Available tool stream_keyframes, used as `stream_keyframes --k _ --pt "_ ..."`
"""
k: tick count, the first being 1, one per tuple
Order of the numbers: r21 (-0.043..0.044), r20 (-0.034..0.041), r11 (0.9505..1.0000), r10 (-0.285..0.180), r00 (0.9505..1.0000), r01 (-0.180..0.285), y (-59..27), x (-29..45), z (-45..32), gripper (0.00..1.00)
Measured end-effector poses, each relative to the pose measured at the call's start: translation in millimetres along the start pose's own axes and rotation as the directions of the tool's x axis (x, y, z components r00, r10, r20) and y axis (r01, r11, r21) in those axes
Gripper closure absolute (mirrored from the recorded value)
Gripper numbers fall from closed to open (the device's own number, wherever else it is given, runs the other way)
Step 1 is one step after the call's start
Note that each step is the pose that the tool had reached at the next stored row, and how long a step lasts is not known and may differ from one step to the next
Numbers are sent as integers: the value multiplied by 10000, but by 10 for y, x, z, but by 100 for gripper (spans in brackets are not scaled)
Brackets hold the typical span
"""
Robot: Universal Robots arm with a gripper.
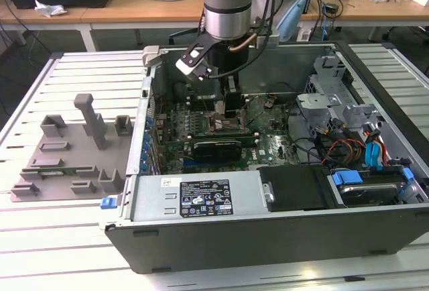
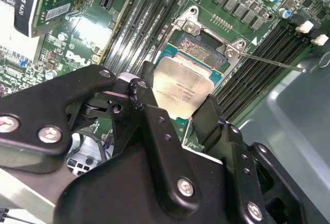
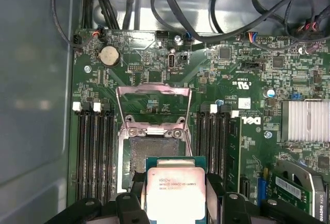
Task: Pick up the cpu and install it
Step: 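Place the cpu into insertion slot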
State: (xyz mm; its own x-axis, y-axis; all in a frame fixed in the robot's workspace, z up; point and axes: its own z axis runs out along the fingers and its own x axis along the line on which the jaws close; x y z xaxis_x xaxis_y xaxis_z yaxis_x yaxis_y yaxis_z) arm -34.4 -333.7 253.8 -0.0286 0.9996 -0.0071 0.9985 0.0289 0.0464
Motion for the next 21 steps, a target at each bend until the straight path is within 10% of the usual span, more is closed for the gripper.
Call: stream_keyframes --k 21 --pt "33 -1 10000 -22 10000 22 48 90 280 45"
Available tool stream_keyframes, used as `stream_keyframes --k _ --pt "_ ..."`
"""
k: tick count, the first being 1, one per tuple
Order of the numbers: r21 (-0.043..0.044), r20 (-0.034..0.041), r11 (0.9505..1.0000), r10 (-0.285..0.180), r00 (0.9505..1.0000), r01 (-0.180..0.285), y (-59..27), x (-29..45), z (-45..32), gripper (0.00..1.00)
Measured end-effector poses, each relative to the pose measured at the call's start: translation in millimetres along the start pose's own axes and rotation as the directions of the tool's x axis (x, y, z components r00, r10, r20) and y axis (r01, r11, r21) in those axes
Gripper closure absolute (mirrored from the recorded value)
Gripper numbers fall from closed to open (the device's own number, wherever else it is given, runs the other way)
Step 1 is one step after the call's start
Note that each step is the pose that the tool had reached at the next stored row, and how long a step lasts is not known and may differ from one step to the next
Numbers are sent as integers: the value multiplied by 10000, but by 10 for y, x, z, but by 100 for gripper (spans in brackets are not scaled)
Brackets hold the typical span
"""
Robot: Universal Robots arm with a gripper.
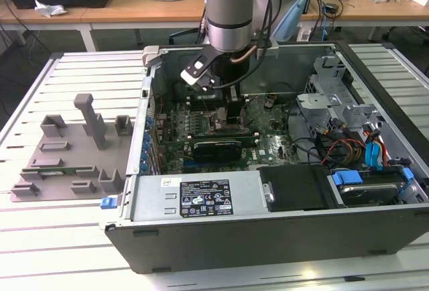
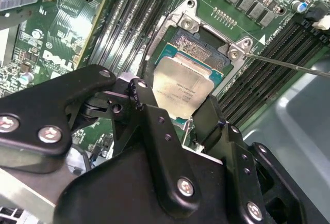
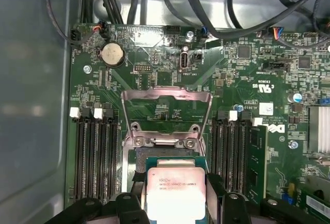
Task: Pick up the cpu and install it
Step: 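Place the cpu into insertion slot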
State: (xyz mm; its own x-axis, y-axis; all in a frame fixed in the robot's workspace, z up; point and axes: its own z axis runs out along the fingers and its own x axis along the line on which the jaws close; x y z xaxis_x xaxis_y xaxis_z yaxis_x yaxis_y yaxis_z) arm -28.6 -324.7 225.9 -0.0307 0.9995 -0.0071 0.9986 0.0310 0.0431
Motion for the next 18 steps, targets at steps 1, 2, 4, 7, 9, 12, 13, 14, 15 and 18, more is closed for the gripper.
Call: stream_keyframes --k 1,2,4,7,9,12,13,14,15,18 --pt "11 1 10000 1 10000 -1 -1 1 23 45" --pt "19 1 10000 -1 10000 0 -2 3 42 45" --pt "29 1 10000 -2 10000 2 -2 7 59 45" --pt "43 2 10000 0 10000 0 -3 21 84 45" --pt "49 -1 10000 -1 10000 1 -3 38 108 45" --pt "56 -1 10000 -1 10000 1 -4 53 145 45" --pt "58 1 10000 -2 10000 2 -5 55 156 45" --pt "59 1 10000 -2 10000 2 -5 57 167 45" --pt "59 1 10000 -1 10000 1 -6 59 182 45" --pt "59 4 10000 47 10000 -47 -10 61 203 45"
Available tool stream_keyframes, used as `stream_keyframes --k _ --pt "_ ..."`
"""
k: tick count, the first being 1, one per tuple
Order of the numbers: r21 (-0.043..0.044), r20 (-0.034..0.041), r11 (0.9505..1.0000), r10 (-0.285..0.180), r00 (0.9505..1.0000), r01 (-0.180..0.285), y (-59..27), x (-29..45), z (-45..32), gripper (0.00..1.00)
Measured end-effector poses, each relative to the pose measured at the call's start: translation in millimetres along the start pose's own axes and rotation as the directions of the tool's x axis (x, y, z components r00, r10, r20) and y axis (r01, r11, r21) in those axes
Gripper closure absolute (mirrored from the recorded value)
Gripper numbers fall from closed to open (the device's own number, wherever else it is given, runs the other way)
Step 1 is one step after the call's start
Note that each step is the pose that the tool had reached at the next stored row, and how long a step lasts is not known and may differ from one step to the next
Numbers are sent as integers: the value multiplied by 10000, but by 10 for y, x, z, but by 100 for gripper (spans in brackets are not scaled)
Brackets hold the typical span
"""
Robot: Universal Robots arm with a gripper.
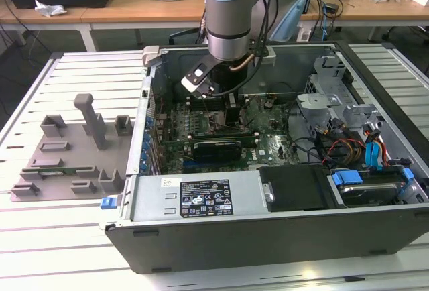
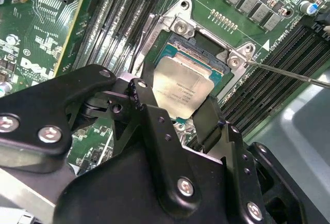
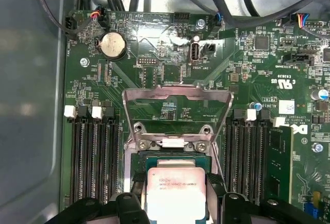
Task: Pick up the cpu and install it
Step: 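Place the cpu into insertion slot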
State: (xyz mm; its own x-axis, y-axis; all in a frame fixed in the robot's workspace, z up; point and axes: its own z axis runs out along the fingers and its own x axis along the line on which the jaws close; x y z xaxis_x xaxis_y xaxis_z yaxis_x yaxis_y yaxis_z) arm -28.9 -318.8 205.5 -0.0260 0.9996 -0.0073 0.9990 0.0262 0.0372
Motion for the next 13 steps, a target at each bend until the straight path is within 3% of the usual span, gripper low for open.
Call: stream_keyframes --k 13 --pt "1 5 9999 148 9999 -148 -21 14 62 45"
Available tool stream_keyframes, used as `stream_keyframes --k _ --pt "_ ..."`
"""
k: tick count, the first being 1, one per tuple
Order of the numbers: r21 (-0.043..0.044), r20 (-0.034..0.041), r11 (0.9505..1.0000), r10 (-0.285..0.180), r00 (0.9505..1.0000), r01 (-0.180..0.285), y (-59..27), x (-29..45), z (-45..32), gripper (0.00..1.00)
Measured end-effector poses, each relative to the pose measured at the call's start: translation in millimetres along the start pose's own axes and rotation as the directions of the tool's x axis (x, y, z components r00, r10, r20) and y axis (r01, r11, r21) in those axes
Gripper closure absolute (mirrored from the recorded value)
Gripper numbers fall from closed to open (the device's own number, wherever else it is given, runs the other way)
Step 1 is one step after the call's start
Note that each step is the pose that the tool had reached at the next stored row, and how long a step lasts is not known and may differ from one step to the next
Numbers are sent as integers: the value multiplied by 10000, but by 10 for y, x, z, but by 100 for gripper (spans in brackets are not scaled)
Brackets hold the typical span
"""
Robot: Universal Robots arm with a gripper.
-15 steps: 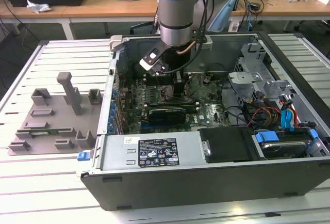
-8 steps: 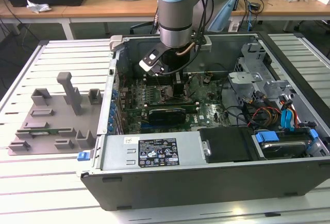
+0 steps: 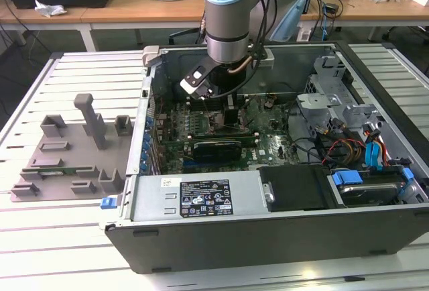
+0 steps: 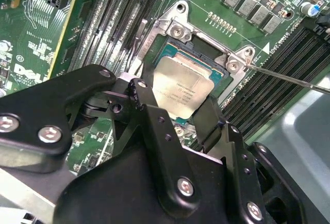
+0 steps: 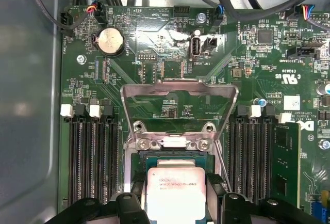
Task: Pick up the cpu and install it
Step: 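Place the cpu into insertion slot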
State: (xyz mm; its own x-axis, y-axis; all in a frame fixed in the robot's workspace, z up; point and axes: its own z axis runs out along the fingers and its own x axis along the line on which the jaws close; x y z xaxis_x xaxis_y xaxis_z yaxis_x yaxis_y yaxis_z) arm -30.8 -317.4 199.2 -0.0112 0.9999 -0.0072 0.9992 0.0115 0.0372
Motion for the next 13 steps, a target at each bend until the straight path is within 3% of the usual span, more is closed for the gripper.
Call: stream_keyframes --k 13 --pt "2 -16 9998 211 9998 -211 -1 22 23 45"
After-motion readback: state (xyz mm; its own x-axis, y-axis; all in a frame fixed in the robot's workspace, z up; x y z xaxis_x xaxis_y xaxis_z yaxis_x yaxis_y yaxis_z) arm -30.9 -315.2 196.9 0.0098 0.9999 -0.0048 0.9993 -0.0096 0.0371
